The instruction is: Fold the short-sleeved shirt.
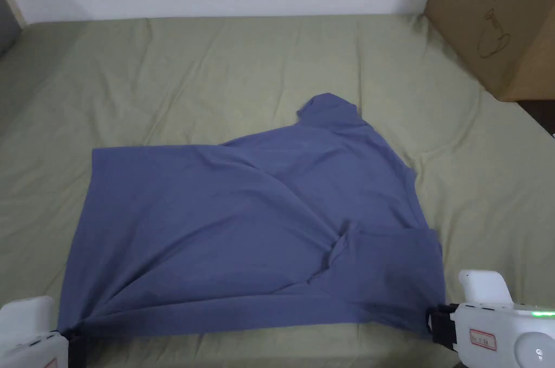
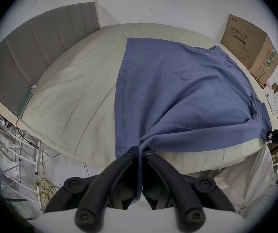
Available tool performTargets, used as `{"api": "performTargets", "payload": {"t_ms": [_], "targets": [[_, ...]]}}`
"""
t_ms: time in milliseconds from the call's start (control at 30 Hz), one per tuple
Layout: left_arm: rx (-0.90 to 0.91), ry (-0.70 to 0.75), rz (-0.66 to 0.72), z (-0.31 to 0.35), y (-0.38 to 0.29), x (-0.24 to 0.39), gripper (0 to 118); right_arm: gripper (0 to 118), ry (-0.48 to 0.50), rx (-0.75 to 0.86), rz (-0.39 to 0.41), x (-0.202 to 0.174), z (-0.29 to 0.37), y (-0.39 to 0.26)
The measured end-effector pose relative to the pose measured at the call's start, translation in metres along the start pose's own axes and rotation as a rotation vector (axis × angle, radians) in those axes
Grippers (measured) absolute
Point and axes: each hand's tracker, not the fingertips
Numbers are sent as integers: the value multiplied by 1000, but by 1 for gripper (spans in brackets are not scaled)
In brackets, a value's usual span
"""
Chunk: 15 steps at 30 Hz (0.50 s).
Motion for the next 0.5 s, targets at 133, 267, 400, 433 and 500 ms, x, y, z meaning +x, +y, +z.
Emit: {"api": "performTargets", "payload": {"t_ms": [133,267,400,433,500], "targets": [[0,5,-6,5,4,3,3,6,-23,89,-37,-2,22,4],[32,12,-36,20,17,4,3,6,24,128,-52,-3,48,20],[60,18,-48,16,51,4,3,6,9,148,-41,-10,51,55],[64,23,-57,13,60,5,3,6,9,154,-49,-10,49,64],[75,38,-64,6,81,9,4,6,6,152,-68,-11,40,91]]}}
